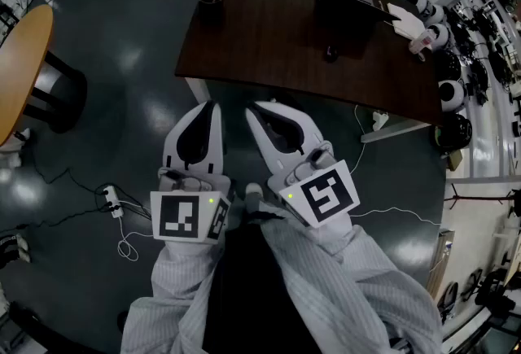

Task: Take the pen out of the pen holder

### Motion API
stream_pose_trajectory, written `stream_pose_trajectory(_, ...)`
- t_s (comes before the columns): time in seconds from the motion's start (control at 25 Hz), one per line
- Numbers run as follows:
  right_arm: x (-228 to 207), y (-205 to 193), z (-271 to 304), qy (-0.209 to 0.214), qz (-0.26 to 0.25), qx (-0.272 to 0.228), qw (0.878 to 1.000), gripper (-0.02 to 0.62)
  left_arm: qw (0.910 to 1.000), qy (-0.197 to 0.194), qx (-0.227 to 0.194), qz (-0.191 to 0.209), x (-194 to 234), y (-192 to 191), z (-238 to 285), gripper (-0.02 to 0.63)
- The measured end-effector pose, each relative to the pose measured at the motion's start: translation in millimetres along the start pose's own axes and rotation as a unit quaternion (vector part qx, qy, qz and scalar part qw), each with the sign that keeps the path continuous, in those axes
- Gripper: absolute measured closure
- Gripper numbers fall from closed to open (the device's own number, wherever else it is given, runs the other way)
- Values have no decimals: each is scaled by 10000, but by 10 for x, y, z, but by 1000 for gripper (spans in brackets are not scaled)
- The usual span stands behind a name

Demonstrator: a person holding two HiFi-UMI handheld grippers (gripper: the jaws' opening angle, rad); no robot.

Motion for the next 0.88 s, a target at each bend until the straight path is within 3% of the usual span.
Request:
stream_pose_trajectory(0.64, -132, -42, -84, -59, 138, -114, 9998, 595, 10000, -7, 57, 35, -101, -73, 101, 600)
stream_pose_trajectory(0.88, -242, -168, -46, 142, 295, -111, 9994, 594, 9995, 270, 83, 114, -33, -147, 89, 600)
Point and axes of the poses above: the fingertips, and each gripper's own axes: z forward along the fingers, x to its left, y out of its top, the point moved 6 cm from there along -z, backward along the fingers, and after that the axes turned 7 degrees about -z, right-handed, at the moved point
